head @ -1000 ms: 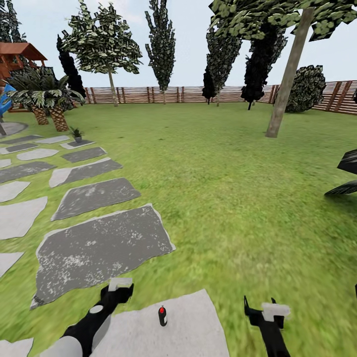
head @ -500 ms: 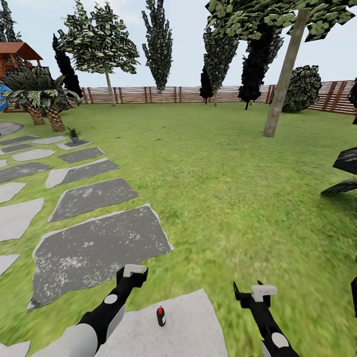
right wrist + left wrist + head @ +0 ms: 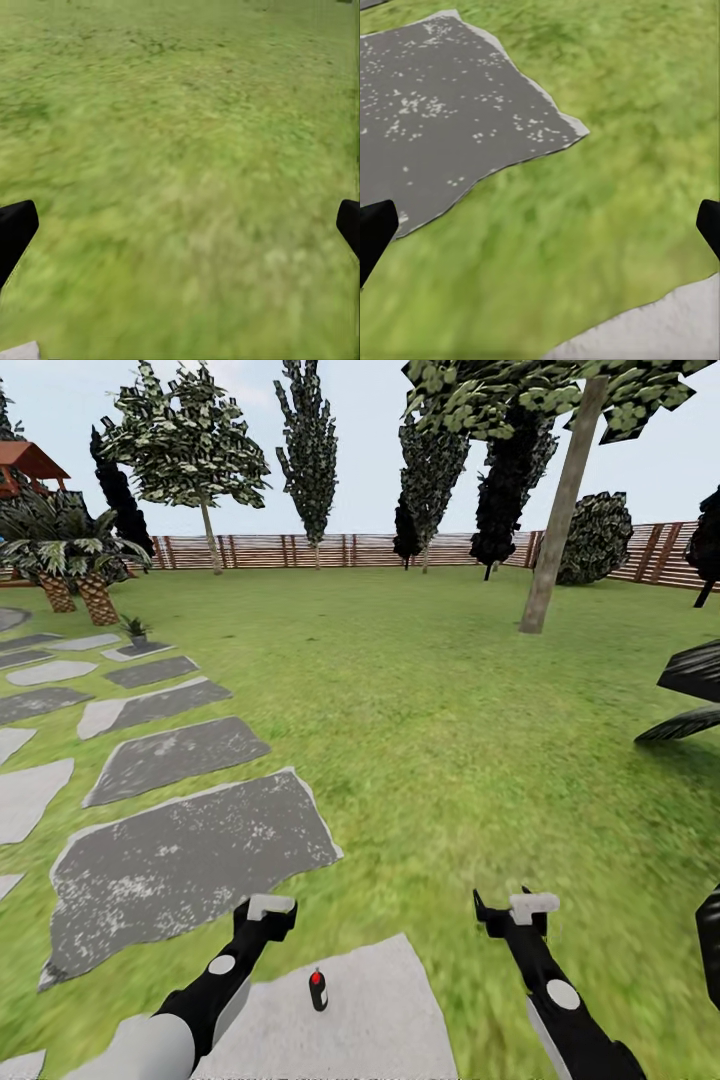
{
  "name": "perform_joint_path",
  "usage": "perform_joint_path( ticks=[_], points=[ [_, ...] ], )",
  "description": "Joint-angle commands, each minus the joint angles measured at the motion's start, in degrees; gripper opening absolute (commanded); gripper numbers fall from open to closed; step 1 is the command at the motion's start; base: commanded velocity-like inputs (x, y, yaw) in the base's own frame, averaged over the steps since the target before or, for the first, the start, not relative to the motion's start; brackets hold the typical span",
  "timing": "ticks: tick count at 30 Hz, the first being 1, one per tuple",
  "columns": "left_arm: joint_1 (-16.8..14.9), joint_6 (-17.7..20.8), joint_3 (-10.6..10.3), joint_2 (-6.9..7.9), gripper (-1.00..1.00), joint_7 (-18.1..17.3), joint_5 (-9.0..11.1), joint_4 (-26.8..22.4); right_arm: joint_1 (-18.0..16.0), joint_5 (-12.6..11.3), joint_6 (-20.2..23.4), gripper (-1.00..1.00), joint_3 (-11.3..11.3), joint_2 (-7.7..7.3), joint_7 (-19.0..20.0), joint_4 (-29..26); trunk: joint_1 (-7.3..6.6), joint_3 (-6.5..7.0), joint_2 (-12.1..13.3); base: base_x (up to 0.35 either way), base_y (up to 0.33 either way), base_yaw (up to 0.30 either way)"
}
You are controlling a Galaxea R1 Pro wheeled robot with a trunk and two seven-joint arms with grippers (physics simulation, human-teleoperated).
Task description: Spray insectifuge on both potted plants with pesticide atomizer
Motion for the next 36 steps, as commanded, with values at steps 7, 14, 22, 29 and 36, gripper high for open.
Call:
perform_joint_path(
  ticks=[7,14,22,29,36],
  points=[
    [-0.03,-0.19,-0.01,-0.04,1.00,0.03,-0.31,0.06,-0.36,0.20,8.35,1.00,-0.15,-0.09,0.10,-5.50,0.76,-1.48,-1.29,0.000,0.000,0.000],
    [-0.03,-0.19,-0.01,0.09,1.00,0.03,-0.31,0.31,-0.38,0.16,8.91,1.00,-0.16,0.05,-0.03,-6.02,0.94,-3.14,-1.38,0.000,0.000,0.000],
    [-0.03,-0.26,-0.01,0.10,1.00,-0.01,-0.23,0.36,-0.38,0.01,8.96,1.00,-0.38,0.06,-0.13,-6.26,1.15,-5.57,-1.49,0.000,0.000,0.000],
    [-0.03,-0.36,0.07,0.09,1.00,-2.99,-0.16,0.42,-0.38,0.20,8.94,1.00,-0.03,0.06,-0.06,-6.29,1.33,-7.25,-1.58,0.000,0.000,0.000],
    [-0.03,-0.65,0.57,0.19,1.00,-5.52,0.20,0.44,-0.38,0.22,8.97,1.00,-0.25,0.06,-0.06,-6.47,1.51,-8.80,-1.68,0.000,0.000,0.000]
  ],
)
